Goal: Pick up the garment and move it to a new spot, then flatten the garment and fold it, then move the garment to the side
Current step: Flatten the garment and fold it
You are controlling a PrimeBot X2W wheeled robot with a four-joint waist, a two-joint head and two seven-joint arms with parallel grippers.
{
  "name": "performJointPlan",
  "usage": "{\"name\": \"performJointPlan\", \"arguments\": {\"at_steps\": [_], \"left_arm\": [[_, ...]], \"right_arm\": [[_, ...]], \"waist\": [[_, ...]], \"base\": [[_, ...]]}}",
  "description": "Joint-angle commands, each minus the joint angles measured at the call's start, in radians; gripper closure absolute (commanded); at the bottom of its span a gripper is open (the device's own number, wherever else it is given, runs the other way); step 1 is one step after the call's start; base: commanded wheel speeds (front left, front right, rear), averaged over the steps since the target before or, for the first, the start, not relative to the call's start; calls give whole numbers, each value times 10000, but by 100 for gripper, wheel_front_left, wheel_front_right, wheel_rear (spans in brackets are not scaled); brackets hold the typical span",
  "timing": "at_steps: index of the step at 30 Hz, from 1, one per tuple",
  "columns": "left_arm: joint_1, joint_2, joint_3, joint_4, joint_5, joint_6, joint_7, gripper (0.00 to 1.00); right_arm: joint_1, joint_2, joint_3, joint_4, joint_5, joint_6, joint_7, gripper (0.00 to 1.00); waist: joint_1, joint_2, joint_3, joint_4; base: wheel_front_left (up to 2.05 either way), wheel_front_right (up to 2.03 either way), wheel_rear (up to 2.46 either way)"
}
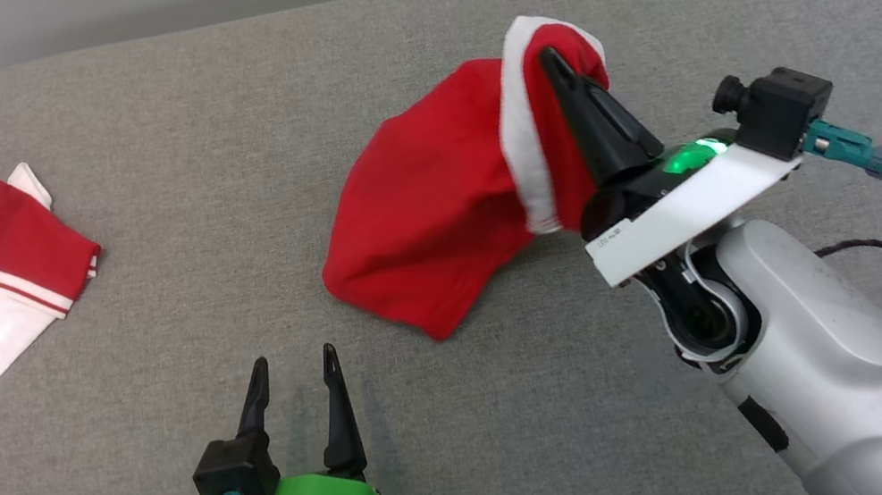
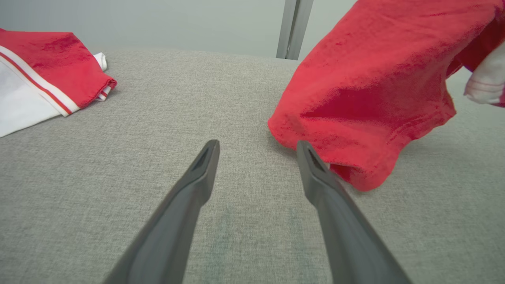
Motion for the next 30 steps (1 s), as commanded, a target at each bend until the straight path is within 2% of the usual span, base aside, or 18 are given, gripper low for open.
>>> {"name": "performJointPlan", "arguments": {"at_steps": [1, 4, 8, 11, 13, 14, 15, 16, 22, 30], "left_arm": [[57, 38, 20, 20, -33, -52, -6, 0], [120, 39, -27, 91, -47, -71, -6, 0], [219, 39, 0, 168, -15, -102, -6, 0], [277, 38, 34, 197, 4, -119, -6, 0], [305, 38, 33, 200, -4, -112, -6, 0], [314, 38, 54, 190, -24, -77, -6, 0], [313, 39, 67, 181, -30, -60, -6, 0], [314, 39, 82, 179, -44, -39, -6, 0], [332, 38, 159, 193, -19, -13, -6, 0], [308, 38, 270, 223, 92, -70, -6, 0]], "right_arm": [[-175, -44, 245, -359, 275, -5, -5, 100], [-512, -32, 858, -1219, 877, -5, -4, 100], [-953, -40, 990, -2199, 1044, -5, -4, 100], [-1123, -38, 939, -2950, -71, -5, -2, 100], [-705, -42, 1026, -2957, -778, -7, 0, 100], [-257, -42, 1254, -2504, -1666, -7, -2, 77], [-2, -47, 1340, -2181, -1884, -7, -2, 5], [356, -45, 1503, -1654, -2086, -7, -2, 0], [1650, -39, 1629, 14, -3075, -7, -11, 0], [2580, -303, 241, 341, -3023, -7, -11, 0]], "waist": [[0, 0, -203, -114], [0, 0, -368, -121], [0, 0, -528, -74], [0, 0, -565, -7], [0, 0, -559, 29], [0, 0, -527, 19], [0, 0, -510, 5], [0, 0, -493, -19], [0, 0, -383, -328], [0, 0, -406, -740]], "base": [[0, 0, 0], [0, 0, 0], [0, 0, 0], [0, 0, 0], [0, 0, 0], [0, 0, 0], [0, 0, 0], [0, 0, 0], [0, 0, 0], [0, 0, 0]]}}
